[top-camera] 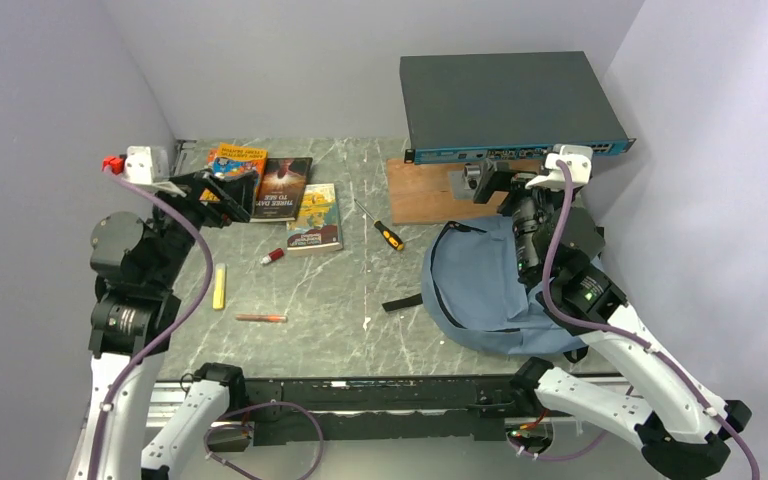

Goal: Pack the student bag
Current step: Move the student bag to the center of the board.

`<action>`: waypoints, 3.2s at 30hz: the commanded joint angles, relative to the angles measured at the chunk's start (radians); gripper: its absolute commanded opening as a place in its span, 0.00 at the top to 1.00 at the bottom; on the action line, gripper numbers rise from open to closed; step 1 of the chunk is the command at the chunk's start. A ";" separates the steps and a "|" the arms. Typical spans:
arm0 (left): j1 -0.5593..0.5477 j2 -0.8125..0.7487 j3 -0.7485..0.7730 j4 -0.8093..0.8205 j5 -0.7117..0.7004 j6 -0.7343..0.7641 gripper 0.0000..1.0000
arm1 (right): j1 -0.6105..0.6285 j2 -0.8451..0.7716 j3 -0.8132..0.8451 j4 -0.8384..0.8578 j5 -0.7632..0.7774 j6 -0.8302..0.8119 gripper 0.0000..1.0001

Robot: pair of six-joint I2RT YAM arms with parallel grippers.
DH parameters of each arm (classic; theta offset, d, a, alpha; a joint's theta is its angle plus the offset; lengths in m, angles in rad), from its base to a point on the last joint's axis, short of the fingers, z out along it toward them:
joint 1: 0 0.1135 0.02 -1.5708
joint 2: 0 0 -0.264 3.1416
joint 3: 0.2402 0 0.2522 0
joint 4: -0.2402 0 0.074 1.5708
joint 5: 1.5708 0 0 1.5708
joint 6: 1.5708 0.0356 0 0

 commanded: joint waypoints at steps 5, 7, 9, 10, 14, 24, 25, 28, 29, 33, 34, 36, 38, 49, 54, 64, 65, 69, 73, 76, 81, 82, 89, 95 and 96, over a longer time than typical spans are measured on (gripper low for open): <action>0.004 0.084 -0.043 0.091 0.150 -0.088 0.01 | -0.002 0.009 0.006 -0.068 0.086 0.072 0.00; 0.004 0.108 -0.077 0.128 0.212 -0.130 0.01 | -0.002 0.002 -0.014 -0.094 0.057 0.098 0.00; 0.004 0.140 -0.110 0.174 0.293 -0.172 0.01 | -0.002 -0.011 -0.047 -0.126 0.004 0.130 0.00; 0.004 0.166 -0.129 0.210 0.349 -0.194 0.01 | -0.003 -0.023 -0.067 -0.133 -0.021 0.153 0.00; -0.030 0.263 -0.198 0.308 0.478 -0.292 0.01 | -0.002 -0.088 -0.152 -0.177 -0.114 0.266 0.00; -0.415 0.589 -0.293 0.552 0.417 -0.396 0.01 | -0.004 -0.213 -0.419 -0.222 -0.162 0.480 0.00; -0.438 0.627 -0.294 0.592 0.415 -0.416 0.01 | -0.004 -0.207 -0.429 -0.221 -0.146 0.493 0.00; -0.497 0.744 -0.289 0.701 0.374 -0.454 0.01 | -0.004 -0.177 -0.448 -0.206 -0.117 0.511 0.00; -0.514 0.784 -0.284 0.735 0.361 -0.465 0.02 | -0.005 -0.166 -0.448 -0.205 -0.115 0.510 0.00; -0.572 0.918 -0.237 0.804 0.300 -0.481 0.00 | -0.015 -0.108 -0.437 -0.220 -0.118 0.489 0.00; -0.582 0.947 -0.221 0.814 0.288 -0.477 0.00 | -0.027 -0.093 -0.434 -0.228 -0.127 0.491 0.00; -0.602 0.990 -0.195 0.806 0.250 -0.467 0.00 | -0.085 -0.069 -0.436 -0.237 -0.199 0.499 0.00; -0.609 1.028 -0.164 0.785 0.228 -0.455 0.00 | -0.191 -0.079 -0.454 -0.219 -0.314 0.510 0.00; -0.613 1.156 -0.044 0.653 0.210 -0.404 0.35 | -0.465 -0.106 -0.505 -0.186 -0.572 0.500 0.00; -0.613 1.156 -0.035 0.625 0.216 -0.391 0.48 | -0.465 -0.028 -0.482 -0.173 -0.609 0.472 0.00; -0.615 1.216 -0.002 0.628 0.316 -0.398 0.86 | -0.469 0.093 -0.454 -0.105 -0.704 0.498 0.01; -0.615 1.210 -0.004 0.614 0.310 -0.388 0.98 | -0.469 0.108 -0.448 -0.100 -0.717 0.494 0.02; -0.612 1.144 -0.056 0.598 0.301 -0.368 1.00 | -0.472 0.165 -0.432 -0.068 -0.790 0.478 0.12; -0.603 1.036 -0.142 0.575 0.280 -0.348 1.00 | -0.473 0.234 -0.421 -0.036 -0.895 0.465 0.31; -0.575 0.973 -0.208 0.566 0.298 -0.353 1.00 | -0.476 0.280 -0.428 0.019 -0.972 0.474 0.44; -0.550 0.906 -0.293 0.541 0.319 -0.358 1.00 | -0.482 0.372 -0.440 0.163 -1.159 0.576 0.52; -0.549 0.900 -0.309 0.548 0.319 -0.366 1.00 | -0.484 0.392 -0.444 0.201 -1.189 0.607 0.52; -0.542 0.894 -0.384 0.611 0.338 -0.408 1.00 | -0.515 0.522 -0.524 0.446 -1.296 0.931 0.53; -0.543 0.908 -0.401 0.652 0.362 -0.434 1.00 | -0.527 0.621 -0.600 0.679 -1.306 1.207 0.57; -0.543 0.910 -0.399 0.652 0.364 -0.437 1.00 | -0.527 0.640 -0.596 0.660 -1.288 1.233 0.58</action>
